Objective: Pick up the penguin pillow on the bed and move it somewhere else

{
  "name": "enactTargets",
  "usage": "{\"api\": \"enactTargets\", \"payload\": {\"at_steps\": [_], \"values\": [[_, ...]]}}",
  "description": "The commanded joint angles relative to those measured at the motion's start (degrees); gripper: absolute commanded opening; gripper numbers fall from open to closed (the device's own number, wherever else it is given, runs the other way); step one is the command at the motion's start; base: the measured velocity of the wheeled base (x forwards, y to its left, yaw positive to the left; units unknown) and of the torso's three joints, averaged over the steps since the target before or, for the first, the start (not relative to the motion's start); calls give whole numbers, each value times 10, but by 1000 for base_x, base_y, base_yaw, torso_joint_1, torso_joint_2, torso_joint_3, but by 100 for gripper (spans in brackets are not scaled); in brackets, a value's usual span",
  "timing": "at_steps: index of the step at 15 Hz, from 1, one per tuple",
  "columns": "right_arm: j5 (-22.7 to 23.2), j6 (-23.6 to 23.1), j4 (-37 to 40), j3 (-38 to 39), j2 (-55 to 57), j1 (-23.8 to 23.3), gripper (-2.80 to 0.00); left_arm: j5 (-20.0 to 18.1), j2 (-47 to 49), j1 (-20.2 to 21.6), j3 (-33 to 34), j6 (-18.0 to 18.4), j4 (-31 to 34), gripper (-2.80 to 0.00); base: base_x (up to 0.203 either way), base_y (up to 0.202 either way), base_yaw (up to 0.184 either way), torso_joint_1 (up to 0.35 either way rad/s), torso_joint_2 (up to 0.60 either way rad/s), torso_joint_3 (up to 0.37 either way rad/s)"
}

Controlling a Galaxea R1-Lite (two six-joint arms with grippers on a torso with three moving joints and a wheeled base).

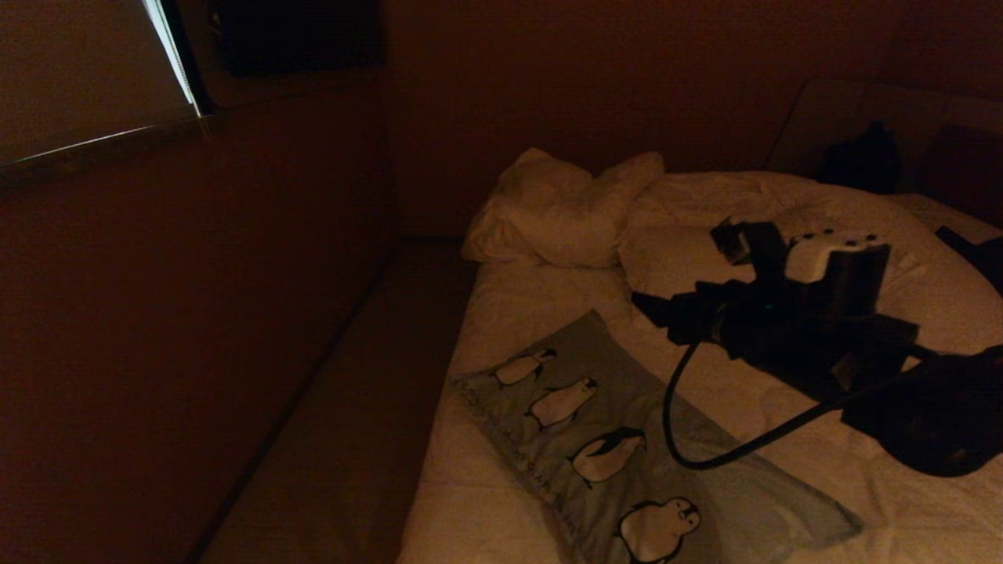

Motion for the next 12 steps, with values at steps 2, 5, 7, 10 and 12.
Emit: {"api": "enactTargets", "payload": {"at_steps": [2,5,7,10,12], "values": [[-3,0,6,-26,-75,-49,0,0,0,1,0,0,0,-280,0,0,0,0,0,0],[-3,1,19,-73,-83,-138,0,0,0,1,0,0,0,-280,0,0,0,0,0,0],[0,2,29,-107,-80,-210,0,0,0,0,0,0,0,-280,0,0,0,0,0,0],[8,4,44,-142,-76,-269,-280,0,-1,0,0,0,0,-280,0,0,0,0,0,0],[22,17,46,-161,-73,-318,-280,0,-1,0,0,0,0,-280,0,0,0,0,0,0]]}}
